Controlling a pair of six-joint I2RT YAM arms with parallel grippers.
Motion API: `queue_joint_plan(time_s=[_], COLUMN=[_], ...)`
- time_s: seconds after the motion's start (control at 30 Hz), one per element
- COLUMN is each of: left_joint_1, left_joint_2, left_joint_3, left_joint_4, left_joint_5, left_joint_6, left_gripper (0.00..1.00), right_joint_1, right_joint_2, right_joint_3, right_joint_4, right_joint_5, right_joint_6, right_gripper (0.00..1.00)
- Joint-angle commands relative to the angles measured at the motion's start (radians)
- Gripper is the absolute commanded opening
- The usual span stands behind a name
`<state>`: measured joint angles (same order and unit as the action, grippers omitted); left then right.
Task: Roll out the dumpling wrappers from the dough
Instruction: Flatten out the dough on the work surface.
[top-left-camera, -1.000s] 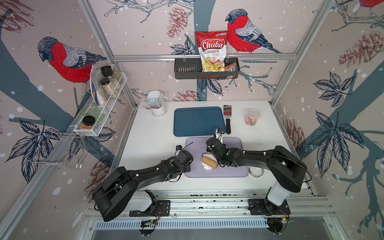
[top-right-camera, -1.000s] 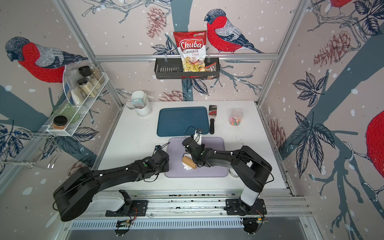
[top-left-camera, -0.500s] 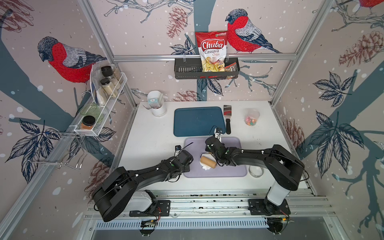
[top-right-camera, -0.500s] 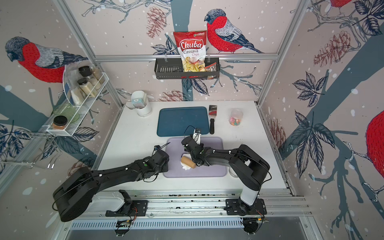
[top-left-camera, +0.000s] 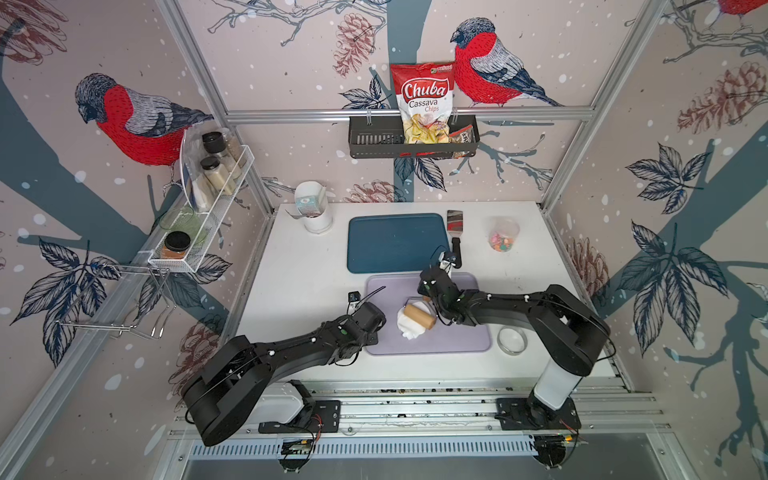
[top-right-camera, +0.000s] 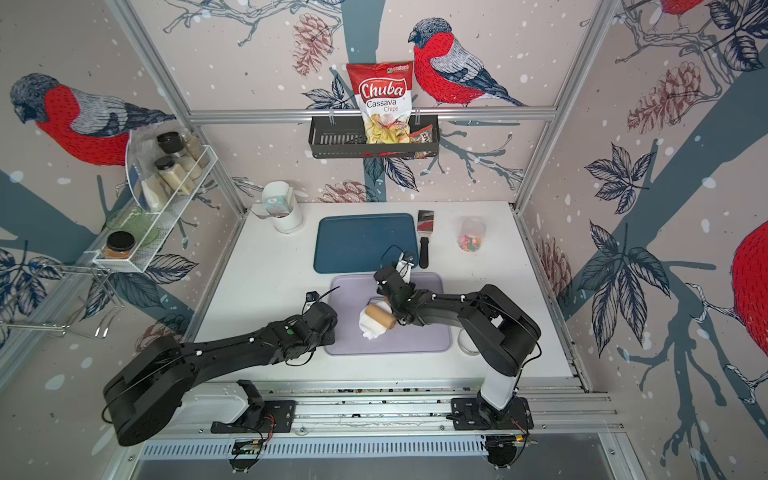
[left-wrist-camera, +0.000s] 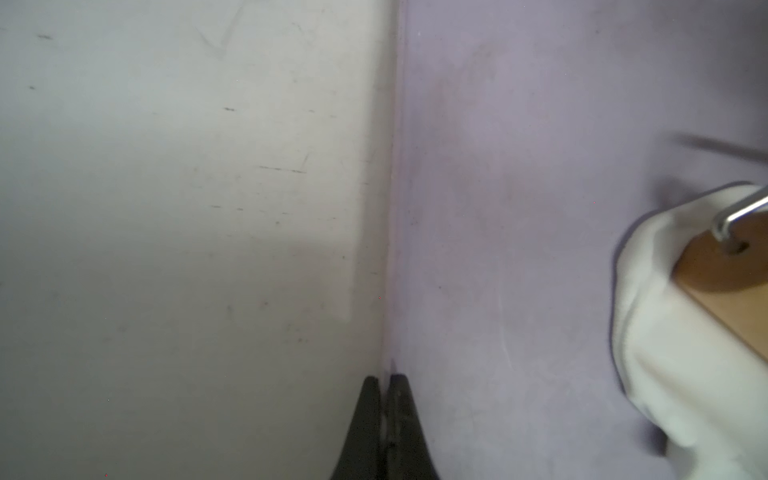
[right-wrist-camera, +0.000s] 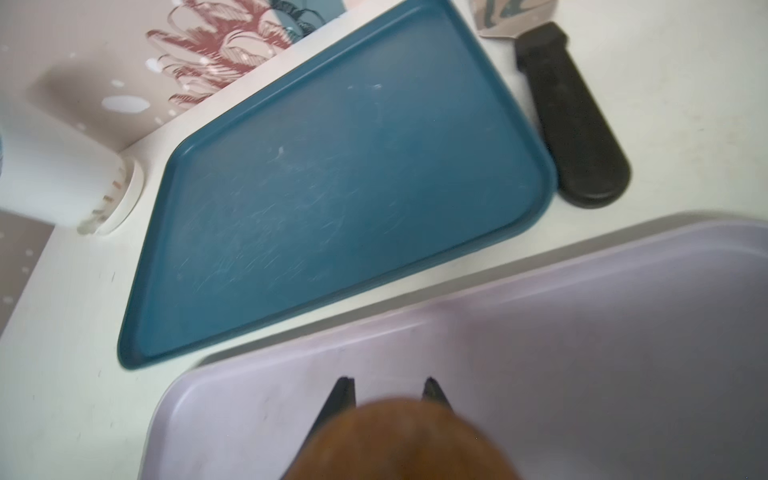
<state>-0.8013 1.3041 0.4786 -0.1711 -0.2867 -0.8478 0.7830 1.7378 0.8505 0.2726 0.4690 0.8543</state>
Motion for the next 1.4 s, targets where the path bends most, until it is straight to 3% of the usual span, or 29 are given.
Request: queue_joint_plan(time_s=[0.0,0.2,0.4,0.6,0.77,0.97,1.17,1.27,1.37], left_joint_1=[0.001,-0.002,-0.004,-0.004,-0.004,-0.004,-0.005,-0.005,-0.005], left_joint_2=[0.011,0.018,0.012,0.008,-0.005,-0.021,-0.083,-0.166,-0.268], left_joint_3=[-0.003,0.0,-0.009,-0.013,-0.016,0.003,0.086,0.114,0.096], left_joint_4=[-0.066,-0.066,-0.063,-0.065,-0.049,-0.048,-0.064,0.032,0.26], left_joint_5=[-0.017,-0.026,-0.034,-0.047,-0.051,-0.058,-0.114,-0.109,-0.041], left_joint_6=[-0.025,-0.033,-0.035,-0.04,-0.031,-0.005,0.076,0.193,0.389], left_gripper=[0.0,0.0,0.0,0.0,0.0,0.24,0.39,0.43,0.52], right_joint_1=[-0.056,0.173,-0.015,0.116,0.065,0.025,0.011,0.006,0.01], right_joint_2=[-0.01,0.061,0.006,0.011,-0.043,-0.108,-0.138,-0.162,-0.186], right_joint_3=[-0.019,0.03,-0.02,0.004,0.025,0.079,0.09,0.08,0.074], right_joint_4=[-0.045,-0.074,-0.027,-0.064,-0.054,-0.074,-0.102,-0.104,-0.105], right_joint_5=[0.015,0.003,-0.017,-0.017,-0.066,-0.057,-0.042,-0.059,-0.06], right_joint_6=[-0.068,-0.029,-0.035,-0.01,0.027,0.033,0.07,0.092,0.096], right_gripper=[0.0,0.0,0.0,0.0,0.0,0.0,0.0,0.0,0.0])
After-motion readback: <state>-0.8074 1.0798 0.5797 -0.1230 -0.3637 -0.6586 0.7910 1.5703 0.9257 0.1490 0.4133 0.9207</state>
